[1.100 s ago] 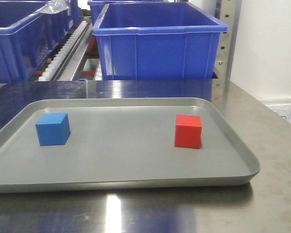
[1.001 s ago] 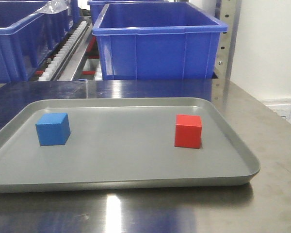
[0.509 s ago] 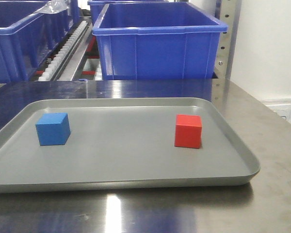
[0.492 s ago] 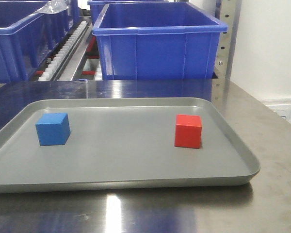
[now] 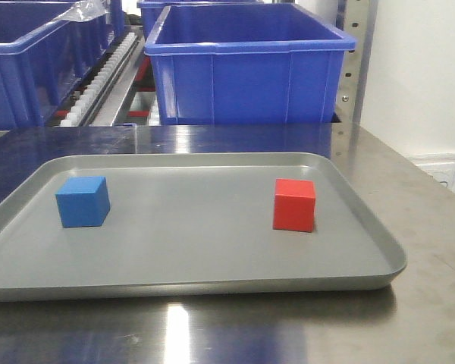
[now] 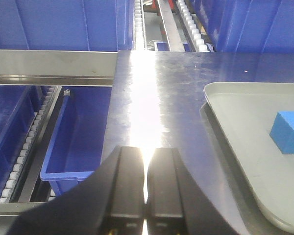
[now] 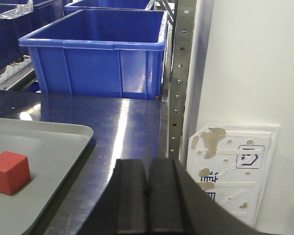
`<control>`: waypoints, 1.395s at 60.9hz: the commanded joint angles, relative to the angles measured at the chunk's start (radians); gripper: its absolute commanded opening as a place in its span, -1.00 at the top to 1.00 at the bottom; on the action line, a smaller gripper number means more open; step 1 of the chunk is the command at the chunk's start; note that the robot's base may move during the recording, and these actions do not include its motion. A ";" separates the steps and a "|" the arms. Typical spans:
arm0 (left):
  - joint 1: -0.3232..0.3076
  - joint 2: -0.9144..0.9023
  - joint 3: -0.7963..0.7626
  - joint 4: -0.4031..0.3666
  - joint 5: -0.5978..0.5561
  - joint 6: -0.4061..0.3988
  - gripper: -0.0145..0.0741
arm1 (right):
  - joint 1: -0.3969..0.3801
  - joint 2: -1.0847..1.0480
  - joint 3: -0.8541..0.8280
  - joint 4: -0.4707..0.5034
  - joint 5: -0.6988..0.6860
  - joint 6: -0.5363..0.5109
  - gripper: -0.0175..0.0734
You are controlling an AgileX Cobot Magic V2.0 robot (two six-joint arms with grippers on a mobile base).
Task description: Sort and place red and blue blocks on shelf
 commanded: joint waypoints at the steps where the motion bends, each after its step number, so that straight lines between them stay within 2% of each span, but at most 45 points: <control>1: -0.001 -0.016 0.024 -0.003 -0.084 -0.009 0.40 | 0.002 -0.020 -0.025 0.003 -0.095 -0.007 0.49; 66: -0.001 -0.016 0.024 -0.003 -0.084 -0.009 0.40 | 0.002 -0.018 -0.025 0.006 -0.170 -0.007 0.49; 78: -0.001 -0.016 0.024 -0.003 -0.084 -0.009 0.40 | 0.002 0.039 -0.038 0.013 -0.174 0.100 0.49; 85: -0.001 -0.016 0.024 -0.003 -0.084 -0.009 0.40 | 0.002 0.136 -0.083 0.013 -0.143 0.112 0.49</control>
